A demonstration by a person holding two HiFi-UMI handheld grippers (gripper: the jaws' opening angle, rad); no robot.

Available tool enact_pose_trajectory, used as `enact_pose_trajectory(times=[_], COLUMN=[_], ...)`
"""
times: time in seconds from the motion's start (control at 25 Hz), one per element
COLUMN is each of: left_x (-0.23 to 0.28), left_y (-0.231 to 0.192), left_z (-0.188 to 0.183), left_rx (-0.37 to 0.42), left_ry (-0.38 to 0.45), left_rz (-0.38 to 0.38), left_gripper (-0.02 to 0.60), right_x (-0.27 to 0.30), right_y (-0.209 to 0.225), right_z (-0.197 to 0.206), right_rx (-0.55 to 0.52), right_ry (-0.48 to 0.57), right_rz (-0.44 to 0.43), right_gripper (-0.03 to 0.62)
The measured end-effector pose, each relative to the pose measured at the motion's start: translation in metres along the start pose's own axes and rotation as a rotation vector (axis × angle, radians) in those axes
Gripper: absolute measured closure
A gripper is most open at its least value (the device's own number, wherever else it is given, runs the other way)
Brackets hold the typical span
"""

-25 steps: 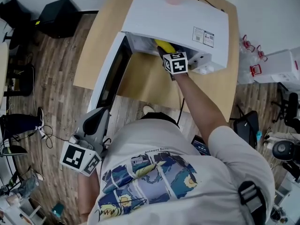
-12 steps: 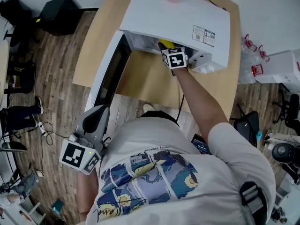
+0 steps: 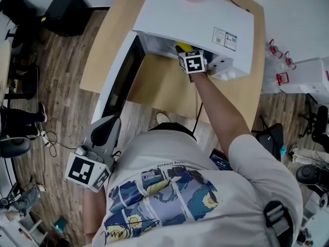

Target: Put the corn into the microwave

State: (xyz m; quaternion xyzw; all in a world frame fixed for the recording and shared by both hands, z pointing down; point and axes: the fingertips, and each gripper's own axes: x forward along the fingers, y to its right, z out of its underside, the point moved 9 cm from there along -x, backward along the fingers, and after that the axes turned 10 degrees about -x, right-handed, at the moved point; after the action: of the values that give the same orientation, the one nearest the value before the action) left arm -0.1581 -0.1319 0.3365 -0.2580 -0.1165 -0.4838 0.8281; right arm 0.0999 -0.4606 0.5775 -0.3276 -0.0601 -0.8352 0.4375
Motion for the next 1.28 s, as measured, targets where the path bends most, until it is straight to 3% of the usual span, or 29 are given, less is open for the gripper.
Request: enact_pose_trajectory(times=[0.52, 1.28], left_x=[-0.019, -0.068], left_y=[0.006, 0.015], left_z=[0.019, 0.052], left_rx=[-0.020, 0.003], left_ry=[0.003, 0.017], left_rz=[0.042, 0.145], left_gripper=[0.571, 0.571], right_x=[-0.033, -0.137], right_y=[-0.013, -0.070], right_z=[0.007, 0.036], right_rx=[0.039, 0.108], right_ry=[0.003, 0.025], right_rz=[0.034, 0.041], right_gripper=[0.330, 0.332])
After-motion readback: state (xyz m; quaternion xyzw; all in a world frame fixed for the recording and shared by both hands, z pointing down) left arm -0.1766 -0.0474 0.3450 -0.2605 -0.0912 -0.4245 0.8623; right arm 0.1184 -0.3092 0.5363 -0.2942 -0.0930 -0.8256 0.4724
